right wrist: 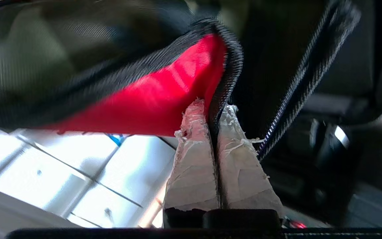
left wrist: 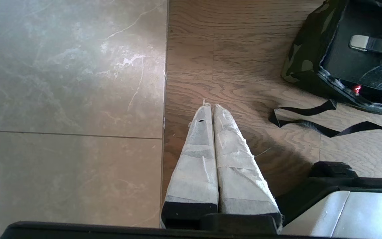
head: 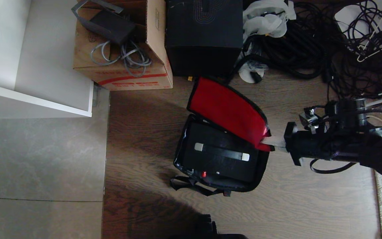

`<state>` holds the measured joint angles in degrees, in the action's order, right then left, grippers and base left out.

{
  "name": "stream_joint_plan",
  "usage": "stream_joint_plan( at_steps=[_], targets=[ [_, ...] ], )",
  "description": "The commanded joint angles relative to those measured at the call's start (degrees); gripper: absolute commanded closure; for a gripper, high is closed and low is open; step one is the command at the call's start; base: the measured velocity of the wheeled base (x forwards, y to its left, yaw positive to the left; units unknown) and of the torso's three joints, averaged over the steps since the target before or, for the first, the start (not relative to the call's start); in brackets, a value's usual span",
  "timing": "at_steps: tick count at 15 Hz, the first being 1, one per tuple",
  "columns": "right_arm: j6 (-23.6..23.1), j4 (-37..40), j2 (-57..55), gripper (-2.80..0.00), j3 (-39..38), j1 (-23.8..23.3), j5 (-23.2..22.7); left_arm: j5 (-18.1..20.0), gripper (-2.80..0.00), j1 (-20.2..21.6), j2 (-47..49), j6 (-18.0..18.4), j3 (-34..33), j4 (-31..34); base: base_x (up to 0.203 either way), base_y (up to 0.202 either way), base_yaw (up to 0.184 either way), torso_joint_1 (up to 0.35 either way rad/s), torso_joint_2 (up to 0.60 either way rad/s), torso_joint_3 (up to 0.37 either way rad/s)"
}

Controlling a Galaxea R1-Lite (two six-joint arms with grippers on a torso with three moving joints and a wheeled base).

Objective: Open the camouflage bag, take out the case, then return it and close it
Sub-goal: Close the top of the storage box

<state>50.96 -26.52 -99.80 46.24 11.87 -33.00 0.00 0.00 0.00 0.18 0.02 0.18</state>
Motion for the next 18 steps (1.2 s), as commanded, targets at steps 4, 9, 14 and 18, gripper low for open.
stream_joint_plan(
  at_steps=[4,9,14,18],
  targets=[
    [-8.5,4.5,0.7,0.00,-2.3,1.0,-0.3,0.0,0.00,0.0,0.0,0.0,0.0,0.0,0.000,0.000,0.000,0.000,0.00,0.000],
    [-18.1,10.7,0.0,0.00,-2.9,1.1,-0.3,0.0,0.00,0.0,0.0,0.0,0.0,0.0,0.000,0.000,0.000,0.000,0.00,0.000],
    [-24.7,21.8,2.3,0.00,-7.3,3.2,-0.2,0.0,0.00,0.0,0.0,0.0,0.1,0.0,0.000,0.000,0.000,0.000,0.00,0.000],
    [-31.5,25.6,2.3,0.00,-6.5,1.8,-0.3,0.0,0.00,0.0,0.0,0.0,0.1,0.0,0.000,0.000,0.000,0.000,0.00,0.000]
  ],
)
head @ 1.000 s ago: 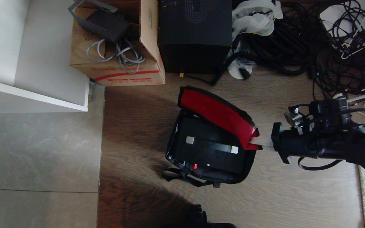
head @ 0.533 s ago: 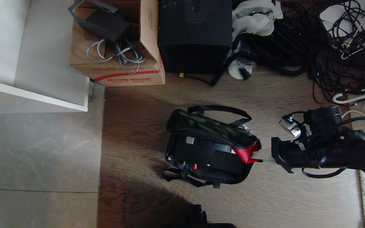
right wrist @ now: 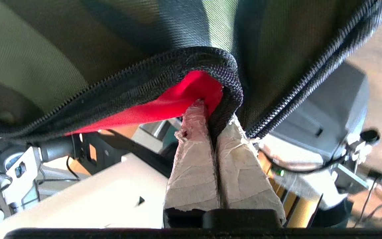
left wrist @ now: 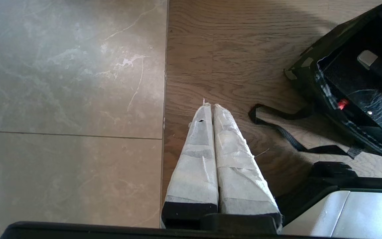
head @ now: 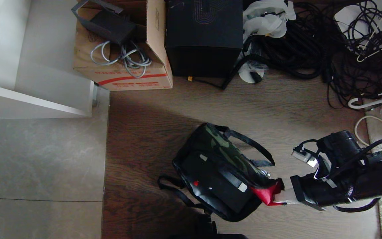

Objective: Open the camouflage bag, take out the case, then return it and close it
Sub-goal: Close the top of the storage box

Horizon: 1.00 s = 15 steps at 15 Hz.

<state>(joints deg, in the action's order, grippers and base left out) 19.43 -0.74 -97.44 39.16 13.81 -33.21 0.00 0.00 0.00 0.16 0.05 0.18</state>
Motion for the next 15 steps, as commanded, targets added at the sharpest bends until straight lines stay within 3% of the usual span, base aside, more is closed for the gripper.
stream_joint_plan(
  at_steps=[1,2,3,4,9,13,15],
  targets=[
    [0.1,-0.2,-0.2,0.00,1.4,-0.2,-0.1,0.0,0.00,0.0,0.0,0.0,0.0,0.0,0.000,0.000,0.000,0.000,0.00,0.000],
    [0.1,-0.2,-0.3,0.00,1.4,-0.2,-0.1,0.0,0.00,0.0,0.0,0.0,0.0,0.0,0.000,0.000,0.000,0.000,0.00,0.000],
    [-0.1,-0.2,-0.1,-1.29,0.9,-0.2,-0.2,0.0,0.00,0.0,0.0,0.0,0.0,0.0,0.000,0.000,0.000,0.000,0.00,0.000],
    [-0.2,0.0,0.1,-2.80,0.5,-0.2,-0.3,0.0,0.00,0.0,0.0,0.0,0.0,0.0,0.000,0.000,0.000,0.000,0.00,0.000],
    [-1.9,0.8,0.1,-2.80,-0.6,0.6,-4.1,0.0,0.00,0.0,0.0,0.0,0.0,0.0,0.000,0.000,0.000,0.000,0.00,0.000],
    [-2.1,5.5,2.5,-2.80,-1.6,1.7,-8.9,0.0,0.00,0.0,0.0,0.0,0.0,0.0,0.000,0.000,0.000,0.000,0.00,0.000],
    [-2.1,5.7,3.7,-2.80,1.7,-1.7,-8.8,0.0,0.00,0.0,0.0,0.0,0.0,0.0,0.000,0.000,0.000,0.000,0.00,0.000]
  ],
)
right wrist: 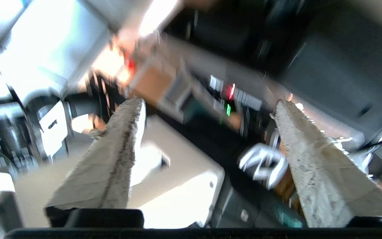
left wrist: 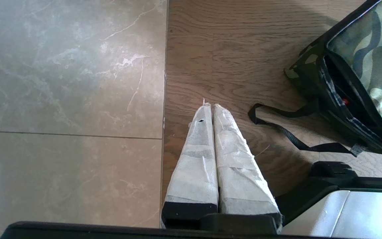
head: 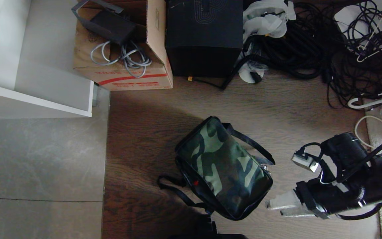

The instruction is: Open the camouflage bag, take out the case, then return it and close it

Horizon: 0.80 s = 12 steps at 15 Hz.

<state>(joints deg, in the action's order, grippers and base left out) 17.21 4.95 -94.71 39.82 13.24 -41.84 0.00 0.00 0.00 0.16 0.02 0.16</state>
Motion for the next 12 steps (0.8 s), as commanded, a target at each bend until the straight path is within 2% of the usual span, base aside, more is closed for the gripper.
stream_joint_plan(
  at_steps=[1,2,5,8,12],
  targets=[
    [0.1,0.1,1.7,-2.80,3.0,-3.7,-0.2,0.0,0.00,0.0,0.0,0.0,0.0,0.0,0.000,0.000,0.000,0.000,0.00,0.000],
    [0.1,0.0,2.9,0.00,3.7,-5.0,-0.2,0.1,0.00,0.0,0.0,0.0,0.0,0.0,0.000,0.000,0.000,0.000,0.00,0.000],
    [-0.2,-0.1,9.2,0.00,3.4,-7.4,0.2,0.0,0.00,0.0,0.0,0.0,0.0,0.0,0.000,0.000,0.000,0.000,0.00,0.000],
    [-3.4,0.2,18.0,0.00,0.5,-9.2,5.4,0.0,0.00,0.0,0.0,0.0,0.0,0.0,0.000,0.000,0.000,0.000,0.00,0.000],
    [-19.7,2.2,36.1,0.00,-10.9,-9.1,15.5,0.0,0.00,0.0,0.0,0.0,0.0,0.0,0.000,0.000,0.000,0.000,0.00,0.000]
  ],
)
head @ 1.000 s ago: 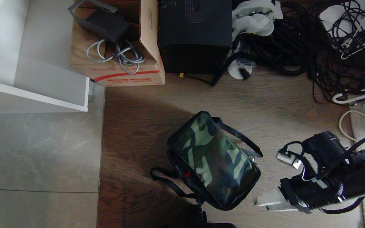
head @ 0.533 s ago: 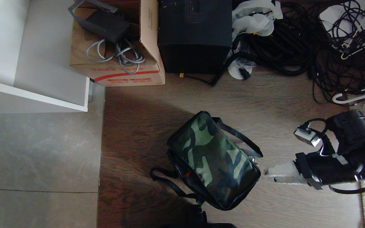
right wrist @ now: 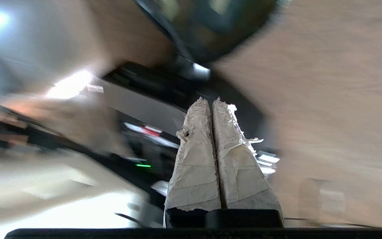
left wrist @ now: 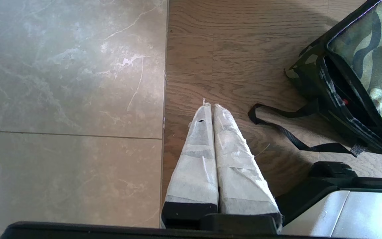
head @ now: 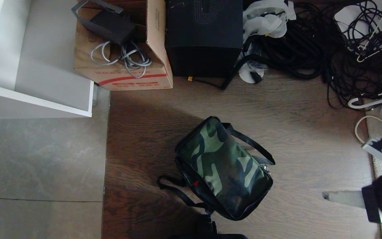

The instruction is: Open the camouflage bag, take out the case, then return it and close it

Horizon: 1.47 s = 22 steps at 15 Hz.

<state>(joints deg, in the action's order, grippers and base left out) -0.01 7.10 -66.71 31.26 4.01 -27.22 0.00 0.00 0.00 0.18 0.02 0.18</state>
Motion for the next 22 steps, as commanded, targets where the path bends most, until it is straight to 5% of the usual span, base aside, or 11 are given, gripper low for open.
stream_joint_plan(
  at_steps=[1,4,8,11,15,22],
  targets=[
    [-4.9,0.5,13.8,0.00,-5.4,0.5,3.7,0.0,0.00,0.0,0.0,0.0,0.1,0.0,0.000,0.000,0.000,0.000,0.00,0.000],
    [-7.7,4.0,30.4,0.00,-11.7,2.9,12.9,0.0,0.00,0.0,0.0,0.0,0.1,0.0,0.000,0.000,0.000,0.000,0.00,0.000],
    [-6.2,6.8,48.6,0.00,-19.9,0.2,19.9,0.0,0.00,0.0,0.0,0.0,0.0,0.0,0.000,0.000,0.000,0.000,0.00,0.000],
    [-4.8,-0.9,54.8,0.00,-27.9,-2.1,25.5,0.0,0.00,0.0,0.0,0.0,0.1,0.0,0.000,0.000,0.000,0.000,0.00,0.000],
    [-3.2,-6.4,66.3,0.00,-30.8,-3.1,26.4,0.0,0.00,0.0,0.0,0.0,0.0,0.0,0.000,0.000,0.000,0.000,0.00,0.000],
    [-1.9,-7.4,66.6,0.00,-31.3,-3.4,26.7,0.0,0.00,0.0,0.0,0.0,0.0,0.0,0.000,0.000,0.000,0.000,0.00,0.000]
  ],
)
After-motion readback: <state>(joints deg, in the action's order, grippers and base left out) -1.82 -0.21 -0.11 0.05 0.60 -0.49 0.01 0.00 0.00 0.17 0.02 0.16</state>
